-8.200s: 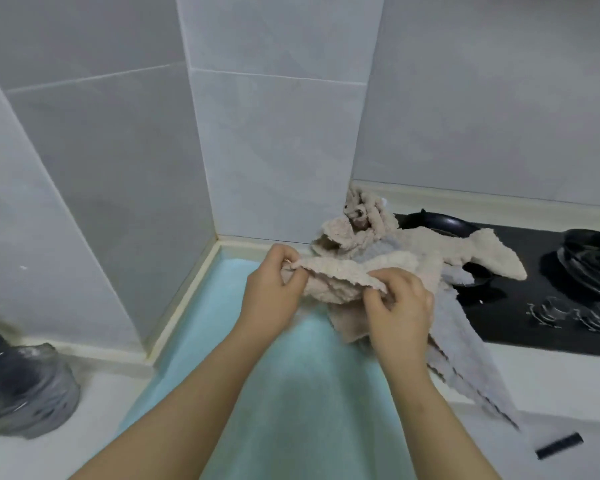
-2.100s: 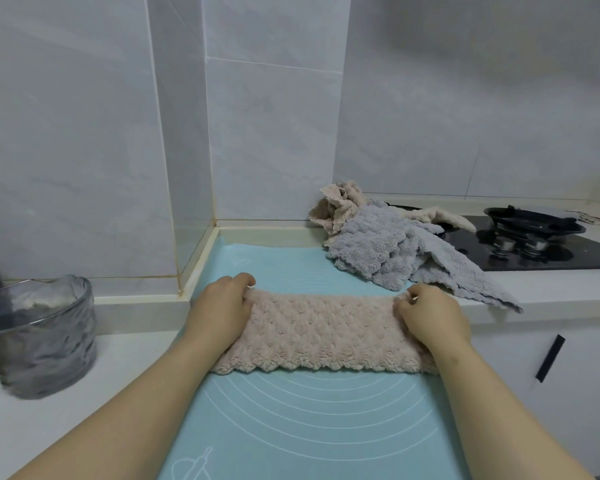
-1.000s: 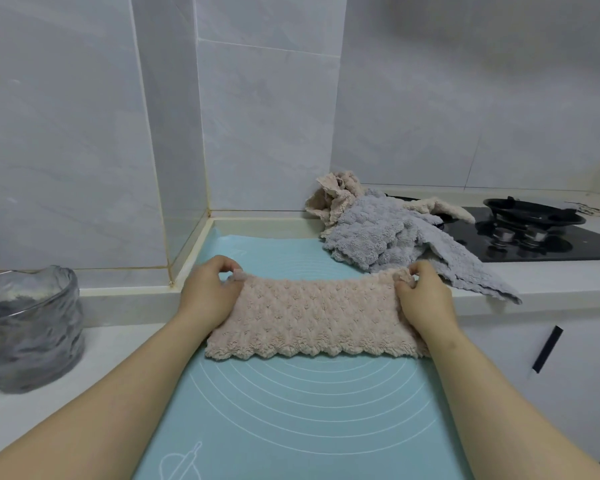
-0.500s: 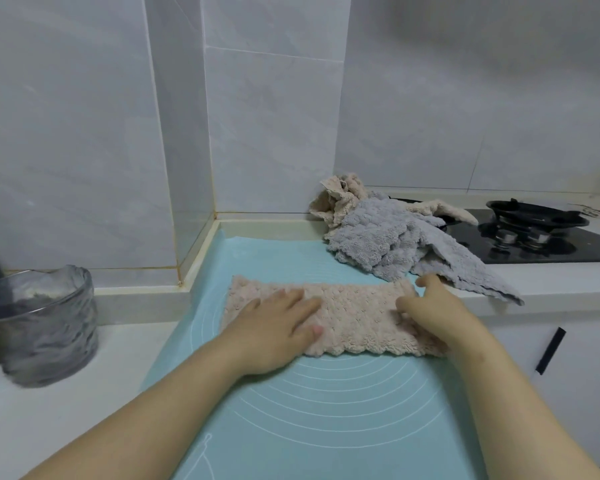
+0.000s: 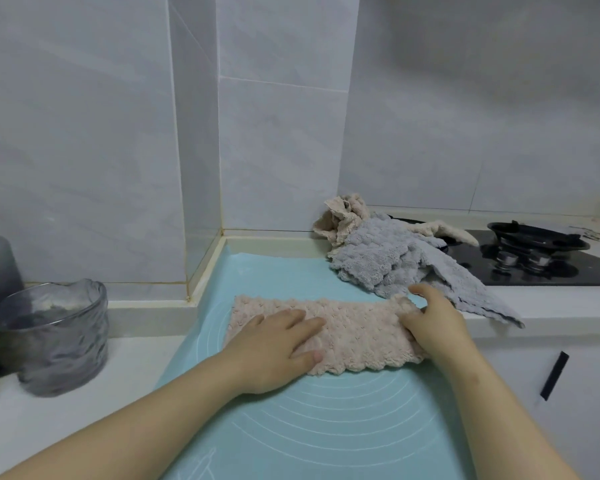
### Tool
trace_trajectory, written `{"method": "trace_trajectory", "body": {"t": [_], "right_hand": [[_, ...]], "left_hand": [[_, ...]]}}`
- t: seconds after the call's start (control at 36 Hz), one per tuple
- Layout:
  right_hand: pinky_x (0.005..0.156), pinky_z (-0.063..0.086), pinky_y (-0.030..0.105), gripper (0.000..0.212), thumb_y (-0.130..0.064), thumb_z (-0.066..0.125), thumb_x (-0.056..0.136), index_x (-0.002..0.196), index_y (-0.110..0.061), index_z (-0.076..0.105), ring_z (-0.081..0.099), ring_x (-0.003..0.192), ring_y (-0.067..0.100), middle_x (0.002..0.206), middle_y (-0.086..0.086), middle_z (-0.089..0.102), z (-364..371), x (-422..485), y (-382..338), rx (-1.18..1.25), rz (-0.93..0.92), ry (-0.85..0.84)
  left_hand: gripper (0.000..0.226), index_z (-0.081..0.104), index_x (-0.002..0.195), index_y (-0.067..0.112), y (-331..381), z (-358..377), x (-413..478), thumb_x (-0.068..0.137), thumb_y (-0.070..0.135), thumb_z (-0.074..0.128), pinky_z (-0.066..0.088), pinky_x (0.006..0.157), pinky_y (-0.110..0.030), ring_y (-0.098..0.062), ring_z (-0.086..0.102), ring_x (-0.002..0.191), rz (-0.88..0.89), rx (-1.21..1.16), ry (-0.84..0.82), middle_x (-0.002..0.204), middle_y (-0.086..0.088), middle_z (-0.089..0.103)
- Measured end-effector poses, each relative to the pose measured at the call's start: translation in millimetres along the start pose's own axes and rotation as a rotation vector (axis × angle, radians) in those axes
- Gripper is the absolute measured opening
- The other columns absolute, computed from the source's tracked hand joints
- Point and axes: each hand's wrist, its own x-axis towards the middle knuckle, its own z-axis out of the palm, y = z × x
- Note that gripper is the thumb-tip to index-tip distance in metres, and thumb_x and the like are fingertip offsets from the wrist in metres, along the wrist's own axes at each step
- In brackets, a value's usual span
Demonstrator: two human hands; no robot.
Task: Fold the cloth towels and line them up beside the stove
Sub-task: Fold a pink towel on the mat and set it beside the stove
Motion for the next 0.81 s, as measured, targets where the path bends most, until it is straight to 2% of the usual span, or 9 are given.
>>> {"method": "trace_trajectory", "body": {"t": [0.08, 0.14, 0.25, 0.33, 0.44, 0.56, 0.67, 0.72, 0.81], "right_hand": [[0.047, 0.037, 0.025, 0.048, -0.003, 0.049, 0.087, 0.132, -0.02, 0.045, 0.051, 0.054, 0.017, 0.082, 0.01, 0.058, 1.5, 0.3, -7.5, 0.029, -0.044, 0.047], [0.049, 0.039, 0.025, 0.045, -0.005, 0.051, 0.089, 0.131, -0.019, 0.047, 0.05, 0.052, 0.017, 0.075, 0.004, 0.057, 2.3, -0.8, -15.4, 0.074, -0.081, 0.062], [0.045, 0.039, 0.02, 0.043, -0.01, 0.053, 0.091, 0.132, -0.021, 0.047, 0.049, 0.053, 0.012, 0.104, 0.007, 0.059, 4.9, -5.5, -45.8, 0.17, -0.139, 0.04], [0.048, 0.038, 0.02, 0.039, -0.014, 0.056, 0.091, 0.129, -0.021, 0.05, 0.049, 0.055, 0.011, 0.092, 0.002, 0.058, 14.8, -9.8, -75.1, 0.269, -0.19, -0.037], [0.059, 0.047, 0.022, 0.036, -0.009, 0.058, 0.089, 0.124, -0.018, 0.054, 0.057, 0.071, 0.016, 0.093, 0.006, 0.06, 33.8, -20.2, -107.3, 0.393, -0.209, -0.224], [0.06, 0.049, 0.023, 0.015, -0.021, 0.053, 0.094, 0.107, -0.022, 0.06, 0.061, 0.068, 0.012, 0.089, 0.001, 0.067, 42.4, -30.8, -115.3, 0.647, -0.183, -0.448], [0.056, 0.046, 0.021, 0.012, -0.017, 0.052, 0.094, 0.088, -0.022, 0.062, 0.056, 0.058, 0.009, 0.078, 0.001, 0.066, 49.5, -29.6, -93.5, 0.724, -0.14, -0.235], [0.051, 0.045, 0.016, 0.015, -0.014, 0.054, 0.092, 0.081, -0.021, 0.062, 0.054, 0.053, 0.005, 0.076, 0.003, 0.064, 52.7, -27.8, -82.6, 0.631, -0.143, -0.172], [0.049, 0.044, 0.011, 0.019, -0.01, 0.054, 0.092, 0.077, -0.021, 0.062, 0.053, 0.053, -0.001, 0.072, 0.0, 0.062, 53.3, -25.2, -75.7, 0.564, -0.179, -0.131]], "left_hand": [[0.048, 0.028, 0.142, 0.035, -10.0, -0.1, -6.9, 0.096, 0.043, 0.039, 0.026, 0.107, -0.027, -0.01, 0.031, 0.133, -0.004, -0.208, 0.319, 0.142, 0.015, 0.035], [0.032, 0.046, 0.127, 0.034, -17.8, -3.6, -9.8, 0.095, 0.032, 0.046, 0.039, 0.088, -0.022, -0.009, 0.05, 0.108, -0.135, -0.539, 0.462, 0.122, 0.016, 0.05], [0.015, 0.057, 0.107, 0.021, -32.9, -18.7, -13.6, 0.095, 0.015, 0.048, 0.049, 0.05, -0.023, -0.02, 0.06, 0.067, -0.361, -1.332, 0.465, 0.09, -0.003, 0.061], [0.012, 0.051, 0.107, 0.018, -36.1, -26.2, -19.6, 0.097, 0.021, 0.046, 0.055, 0.047, -0.028, -0.026, 0.064, 0.067, -0.386, -1.581, 0.361, 0.092, -0.01, 0.059], [0.026, 0.036, 0.119, 0.025, -36.0, -23.0, -22.8, 0.096, 0.034, 0.045, 0.058, 0.057, -0.036, -0.03, 0.066, 0.075, -0.433, -1.662, 0.306, 0.103, -0.017, 0.055], [0.033, 0.033, 0.124, 0.031, -35.4, -24.3, -20.6, 0.095, 0.043, 0.041, 0.058, 0.06, -0.036, -0.023, 0.066, 0.066, -0.407, -1.653, 0.31, 0.098, -0.014, 0.057], [0.044, 0.038, 0.132, 0.031, -38.0, -18.7, -16.8, 0.091, 0.03, 0.055, 0.056, 0.06, -0.031, -0.022, 0.06, 0.07, -0.416, -1.554, 0.28, 0.099, -0.012, 0.06], [0.045, 0.047, 0.127, 0.028, -37.4, -15.6, -15.9, 0.086, 0.014, 0.064, 0.053, 0.052, -0.022, -0.019, 0.062, 0.07, -0.404, -1.458, 0.269, 0.108, -0.011, 0.061], [0.041, 0.057, 0.114, 0.019, -32.9, -14.8, -14.8, 0.081, -0.004, 0.065, 0.049, 0.047, -0.014, -0.015, 0.062, 0.069, -0.394, -1.375, 0.299, 0.094, -0.006, 0.063]]}}
